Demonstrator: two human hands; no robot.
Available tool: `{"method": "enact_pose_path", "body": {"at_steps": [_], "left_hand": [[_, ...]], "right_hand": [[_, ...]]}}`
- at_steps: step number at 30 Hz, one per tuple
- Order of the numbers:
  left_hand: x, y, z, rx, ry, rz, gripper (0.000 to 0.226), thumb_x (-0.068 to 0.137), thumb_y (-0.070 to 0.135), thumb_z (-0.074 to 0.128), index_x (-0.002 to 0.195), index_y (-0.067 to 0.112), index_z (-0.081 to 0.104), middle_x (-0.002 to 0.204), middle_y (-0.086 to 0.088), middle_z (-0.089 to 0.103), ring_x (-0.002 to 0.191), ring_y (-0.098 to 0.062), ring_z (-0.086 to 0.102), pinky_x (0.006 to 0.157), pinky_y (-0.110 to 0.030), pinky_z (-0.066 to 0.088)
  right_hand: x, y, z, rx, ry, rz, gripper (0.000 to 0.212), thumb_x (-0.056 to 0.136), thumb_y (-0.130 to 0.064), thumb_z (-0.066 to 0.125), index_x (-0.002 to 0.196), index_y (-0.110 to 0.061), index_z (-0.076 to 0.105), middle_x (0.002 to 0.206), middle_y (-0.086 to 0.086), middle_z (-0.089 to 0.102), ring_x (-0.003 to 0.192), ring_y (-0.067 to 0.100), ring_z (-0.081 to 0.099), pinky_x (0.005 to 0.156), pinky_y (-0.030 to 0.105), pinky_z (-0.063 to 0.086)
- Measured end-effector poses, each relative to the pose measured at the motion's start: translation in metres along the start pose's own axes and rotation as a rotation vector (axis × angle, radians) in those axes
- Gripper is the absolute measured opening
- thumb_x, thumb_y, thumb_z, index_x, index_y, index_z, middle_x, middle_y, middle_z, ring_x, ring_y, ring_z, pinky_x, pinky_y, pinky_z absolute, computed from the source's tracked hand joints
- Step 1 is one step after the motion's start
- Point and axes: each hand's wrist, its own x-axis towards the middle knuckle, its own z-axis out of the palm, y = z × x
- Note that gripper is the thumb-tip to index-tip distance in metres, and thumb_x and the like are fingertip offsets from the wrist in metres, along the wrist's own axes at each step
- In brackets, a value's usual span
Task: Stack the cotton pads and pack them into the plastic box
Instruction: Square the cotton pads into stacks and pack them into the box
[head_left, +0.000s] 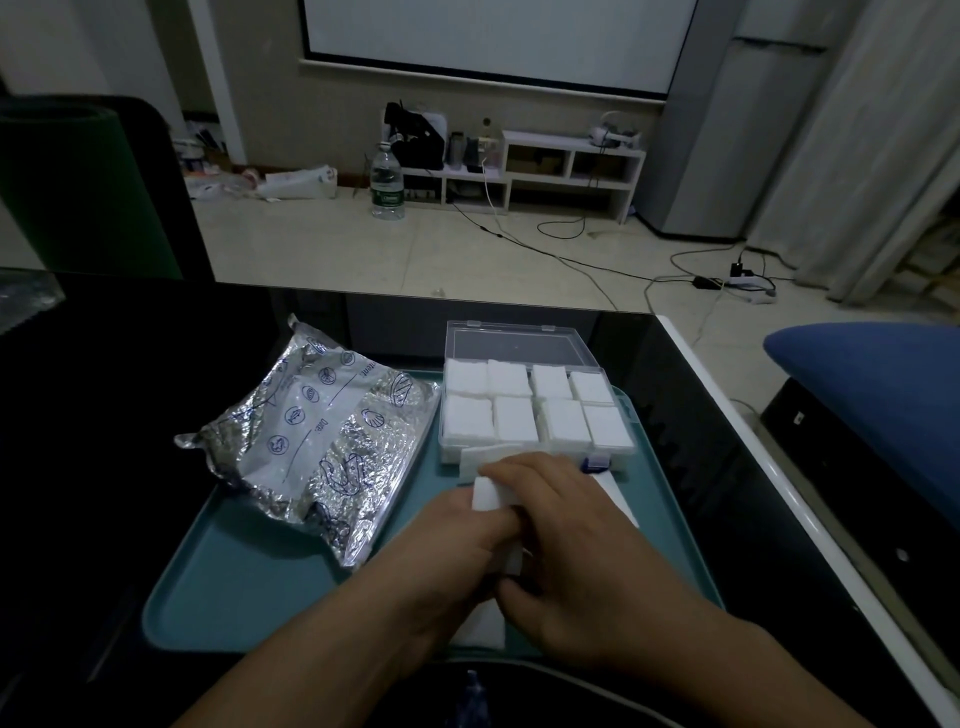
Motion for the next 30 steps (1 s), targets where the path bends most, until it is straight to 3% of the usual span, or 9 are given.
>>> {"method": "enact_pose_path", "body": {"at_steps": [3,6,9,12,14,17,21,25,30], "left_hand": [[0.0046,-0.0059,-0.0028,0.013,0.042,0.024,0.025,0.088,-0.003,0.058,0.072,0.008,0.075,0.081,-0.022,0.062,0.075,-0.03,0.059,0.059,-0.03,0.047],[0.0044,-0.0069,-0.0018,-0.003,0.059,0.057,0.01,0.084,0.008,0.068,0.083,0.001,0.073,0.086,-0.024,0.065,0.08,-0.032,0.061,0.068,-0.035,0.048],[0.0066,-0.0089,-0.0048,0.012,0.049,0.067,0.028,0.076,0.017,0.072,0.088,-0.008,0.067,0.085,-0.023,0.065,0.076,-0.029,0.063,0.068,-0.035,0.048],[0.0062,-0.0076,-0.0049,0.006,0.026,0.022,0.011,0.087,0.007,0.068,0.077,0.002,0.069,0.072,-0.015,0.063,0.06,-0.022,0.061,0.055,-0.025,0.047],[0.0051,-0.0073,-0.0039,-0.012,0.02,-0.007,0.01,0.088,0.009,0.064,0.08,0.003,0.069,0.073,-0.016,0.062,0.062,-0.022,0.059,0.056,-0.026,0.044],[0.0045,-0.0075,-0.0021,0.013,0.033,0.013,0.008,0.089,0.007,0.063,0.087,0.0,0.066,0.077,-0.019,0.058,0.069,-0.024,0.055,0.058,-0.027,0.041],[0.0051,-0.008,-0.0018,0.05,0.073,0.045,0.011,0.089,0.005,0.061,0.079,0.004,0.065,0.071,-0.016,0.055,0.063,-0.022,0.054,0.052,-0.023,0.043],[0.005,-0.0067,-0.0025,0.038,0.091,0.059,0.024,0.09,0.016,0.064,0.068,0.009,0.059,0.058,-0.008,0.05,0.048,-0.018,0.05,0.051,-0.026,0.04],[0.0027,-0.0069,-0.0026,0.027,0.044,0.074,0.027,0.091,0.021,0.063,0.087,-0.005,0.066,0.076,-0.015,0.063,0.074,-0.028,0.052,0.071,-0.04,0.041]], "right_hand": [[-0.0014,-0.0008,0.0016,0.026,0.0,0.01,0.077,0.077,-0.037,0.065,0.145,-0.024,0.031,0.135,-0.009,0.041,0.124,0.009,0.038,0.107,0.021,0.033],[-0.0019,-0.0013,0.0022,0.022,-0.001,0.016,0.082,0.077,-0.041,0.069,0.147,-0.022,0.03,0.139,-0.008,0.04,0.128,0.009,0.037,0.109,0.023,0.032],[-0.0001,0.0001,0.0014,0.044,0.018,0.011,0.072,0.075,-0.036,0.071,0.139,-0.021,0.041,0.131,-0.007,0.046,0.119,0.01,0.044,0.101,0.024,0.039],[0.0005,0.0031,-0.0008,0.067,0.039,0.024,0.067,0.074,-0.029,0.069,0.135,-0.024,0.043,0.123,-0.01,0.049,0.11,0.006,0.046,0.091,0.012,0.035],[-0.0002,0.0045,-0.0022,0.066,0.04,0.031,0.068,0.073,-0.029,0.07,0.134,-0.027,0.041,0.123,-0.011,0.049,0.11,0.003,0.044,0.089,0.007,0.03],[-0.001,0.0035,-0.0014,0.08,0.026,0.026,0.071,0.073,-0.03,0.069,0.138,-0.025,0.039,0.128,-0.009,0.047,0.116,0.006,0.043,0.097,0.012,0.031],[-0.0022,0.0006,-0.0009,0.078,0.021,0.015,0.076,0.075,-0.033,0.071,0.142,-0.022,0.037,0.132,-0.008,0.045,0.12,0.009,0.044,0.103,0.024,0.038],[-0.0037,-0.0023,-0.0047,0.234,0.043,0.033,0.073,0.079,-0.036,0.064,0.145,-0.02,0.037,0.135,-0.011,0.044,0.126,0.002,0.042,0.105,0.019,0.035],[-0.0041,-0.0018,-0.0071,0.241,0.102,0.037,0.061,0.078,-0.036,0.054,0.137,-0.021,0.049,0.129,-0.015,0.048,0.121,-0.005,0.042,0.099,0.005,0.032]]}}
